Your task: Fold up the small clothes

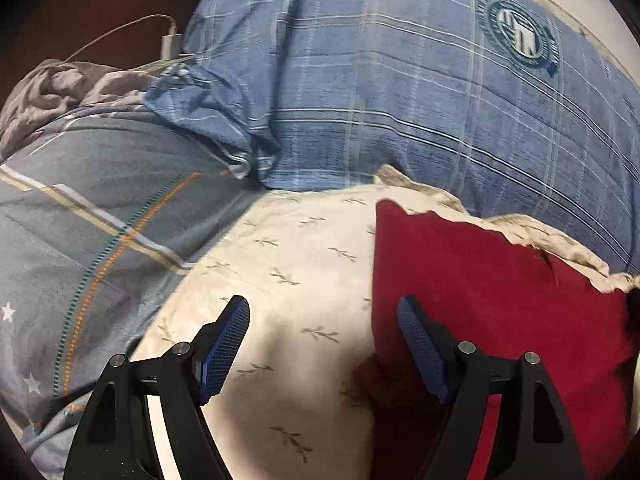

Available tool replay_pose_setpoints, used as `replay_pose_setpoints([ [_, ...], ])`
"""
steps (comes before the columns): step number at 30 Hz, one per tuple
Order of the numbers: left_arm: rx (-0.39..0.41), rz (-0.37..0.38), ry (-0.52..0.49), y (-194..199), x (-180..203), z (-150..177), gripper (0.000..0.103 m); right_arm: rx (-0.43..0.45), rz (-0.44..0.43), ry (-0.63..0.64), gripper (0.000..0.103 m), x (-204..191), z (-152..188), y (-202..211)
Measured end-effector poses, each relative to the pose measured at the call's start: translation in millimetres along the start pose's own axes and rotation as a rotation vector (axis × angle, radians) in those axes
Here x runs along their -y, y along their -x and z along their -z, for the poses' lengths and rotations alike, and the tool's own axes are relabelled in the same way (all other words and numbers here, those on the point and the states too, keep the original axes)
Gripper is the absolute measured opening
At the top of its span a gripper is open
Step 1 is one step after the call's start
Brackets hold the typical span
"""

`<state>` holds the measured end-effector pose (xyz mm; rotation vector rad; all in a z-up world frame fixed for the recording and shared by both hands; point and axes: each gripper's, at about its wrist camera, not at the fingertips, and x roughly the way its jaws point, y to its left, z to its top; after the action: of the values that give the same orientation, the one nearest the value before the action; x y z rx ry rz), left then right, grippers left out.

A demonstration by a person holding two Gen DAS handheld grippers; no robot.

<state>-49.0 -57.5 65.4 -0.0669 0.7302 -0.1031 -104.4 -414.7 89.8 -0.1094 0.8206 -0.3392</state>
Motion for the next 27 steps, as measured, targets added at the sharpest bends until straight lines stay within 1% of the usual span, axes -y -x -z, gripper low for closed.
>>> replay_pose_setpoints([
  [1,-0.007,0.01,-0.02,-1.2,4.4,1.6,0.076,-0.011,-0.004,-0.017,0.006,1.9,-1.2,-8.6],
  [2,-0.009,0.013,-0.032,-1.9,7.2,2.3,0.076,-0.041,-0.024,-0.047,0.009,4.3,-0.3,-21.4],
  [4,-0.014,0.026,-0.059,-3.1,12.8,4.3,0.076,-0.09,-0.037,-0.093,0.016,9.3,4.7,-25.7],
  [5,-0.02,0.037,-0.072,-3.5,15.1,5.3,0.076,-0.088,-0.065,-0.129,0.019,13.5,7.8,-20.2],
  [7,-0.022,0.044,-0.087,-4.7,17.3,4.8,0.076,-0.04,-0.116,-0.148,0.026,14.6,13.8,-4.3],
  [8,-0.032,0.043,-0.096,-7.4,19.2,4.8,0.076,-0.022,-0.122,-0.126,0.038,9.9,18.9,1.2],
  [9,-0.054,0.041,-0.111,-12.4,22.5,5.4,0.076,-0.04,-0.115,-0.09,0.045,2.5,24.6,-2.1],
  [10,-0.089,0.037,-0.129,-19.5,26.8,6.6,0.076,-0.074,-0.115,-0.071,0.044,-1.2,29.1,-8.8],
  [11,-0.115,0.031,-0.142,-25.0,30.7,7.7,0.076,-0.14,-0.13,-0.058,0.042,-6.2,36.0,-22.7],
  [12,-0.132,0.027,-0.154,-28.9,33.4,9.3,0.076,-0.154,-0.136,-0.064,0.043,-7.8,40.0,-28.3],
  [13,-0.128,0.018,-0.165,-29.1,35.4,9.9,0.076,-0.119,-0.139,-0.073,0.043,-5.7,42.9,-23.9],
  [15,-0.109,0.009,-0.181,-23.7,37.0,8.1,0.076,-0.132,-0.181,-0.109,0.043,3.7,41.1,-17.6],
  [16,-0.1,0.009,-0.185,-21.3,39.0,6.2,0.076,-0.124,-0.204,-0.144,0.043,13.7,39.6,-12.7],
  [17,-0.089,0.007,-0.187,-17.4,40.6,4.9,0.076,-0.099,-0.201,-0.181,0.044,26.0,37.3,-3.2],
  [19,-0.061,0.032,-0.179,-5.7,44.7,1.5,0.076,-0.055,-0.163,-0.237,0.051,52.6,34.1,13.4],
  [20,-0.046,0.053,-0.172,0.4,47.3,-1.5,0.076,-0.023,-0.157,-0.287,0.063,72.6,33.1,23.5],
  [21,-0.04,0.071,-0.169,5.1,49.6,-2.1,0.076,-0.001,-0.154,-0.339,0.08,89.4,32.6,30.9],
  [22,-0.037,0.096,-0.167,8.3,53.0,-3.9,0.076,0.016,-0.141,-0.4,0.087,108.5,31.5,33.9],
  [23,-0.042,0.118,-0.17,9.5,55.2,-4.0,0.076,0.024,-0.11,-0.487,0.093,134.9,32.6,33.3],
  [25,-0.075,0.156,-0.174,5.2,60.7,-3.2,0.076,-0.008,-0.097,-0.586,0.093,165.8,31.6,22.8],
  [27,-0.103,0.157,-0.173,-2.5,63.3,0.9,0.076,-0.077,-0.132,-0.684,0.093,194.1,31.2,-1.7],
])
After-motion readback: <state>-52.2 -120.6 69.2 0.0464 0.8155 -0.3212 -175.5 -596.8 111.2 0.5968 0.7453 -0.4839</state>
